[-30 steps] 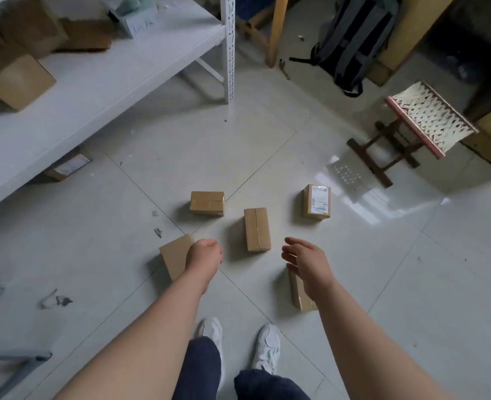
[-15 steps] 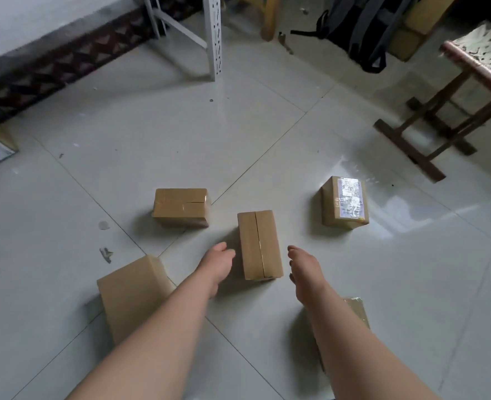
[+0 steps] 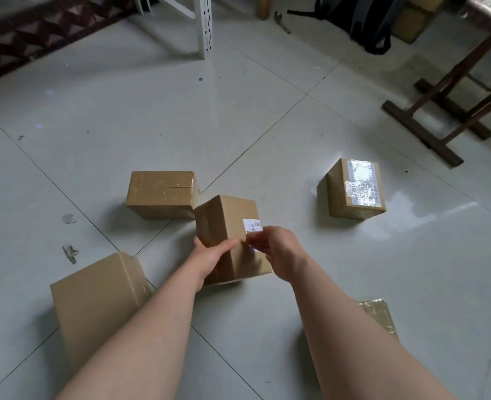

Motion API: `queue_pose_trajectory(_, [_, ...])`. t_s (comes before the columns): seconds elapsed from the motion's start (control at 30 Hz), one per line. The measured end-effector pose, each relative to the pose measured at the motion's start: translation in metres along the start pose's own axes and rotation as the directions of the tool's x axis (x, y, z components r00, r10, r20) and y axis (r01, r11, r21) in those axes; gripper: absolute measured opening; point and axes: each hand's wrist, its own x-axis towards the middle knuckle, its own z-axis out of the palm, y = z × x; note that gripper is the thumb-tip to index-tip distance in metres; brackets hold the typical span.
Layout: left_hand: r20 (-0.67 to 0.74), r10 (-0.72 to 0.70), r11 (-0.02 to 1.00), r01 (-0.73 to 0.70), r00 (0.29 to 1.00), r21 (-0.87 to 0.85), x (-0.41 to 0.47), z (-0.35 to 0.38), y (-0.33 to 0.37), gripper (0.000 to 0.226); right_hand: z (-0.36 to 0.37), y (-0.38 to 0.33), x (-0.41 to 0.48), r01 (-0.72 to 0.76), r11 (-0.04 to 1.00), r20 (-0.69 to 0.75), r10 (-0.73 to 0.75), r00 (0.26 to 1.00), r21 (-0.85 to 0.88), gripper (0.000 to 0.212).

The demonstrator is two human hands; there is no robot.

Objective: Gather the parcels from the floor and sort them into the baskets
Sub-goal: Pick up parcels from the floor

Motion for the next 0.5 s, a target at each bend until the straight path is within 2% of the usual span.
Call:
queue_pose_trajectory(0.1, [-0.015, 0.009, 0.998, -0.010, 1.000, -0.060, 0.003, -0.007, -0.003, 0.086, -0.006, 0.002, 0.006, 0.005, 1.000, -0.060, -0.005, 0.998, -0.005, 0.034])
queue_pose_trajectory(0.17, [-0.005, -0.012, 0.997, 0.012, 1.000, -0.081, 0.000, -0.012, -0.001, 0.059, -0.010, 0.007, 0.013, -0.013, 0.996, -0.112, 0.003, 0.994, -0.091, 0.038])
queue_pose_trajectory(0.27, [0.019, -0.009, 0.998, 0.011, 1.000, -0.064, -0.004, -0.018, -0.001, 0.053, -0.009, 0.012, 0.010, -0.032, 0.981, -0.089, 0.016, 0.996, -0.191, 0.044])
queue_pose_trajectory(0.33, [0.031, -0.006, 0.998, 0.008, 1.000, -0.056, -0.007, -0.020, -0.002, 0.049, -0.007, 0.012, 0.007, -0.029, 0.976, -0.043, 0.020, 0.999, -0.214, 0.039])
queue_pose_trajectory(0.5, [0.042, 0.045, 0.996, -0.042, 0.998, -0.079, -0.007, -0.016, 0.002, 0.024, -0.016, 0.002, -0.003, -0.008, 0.972, 0.041, 0.018, 0.999, -0.236, 0.036])
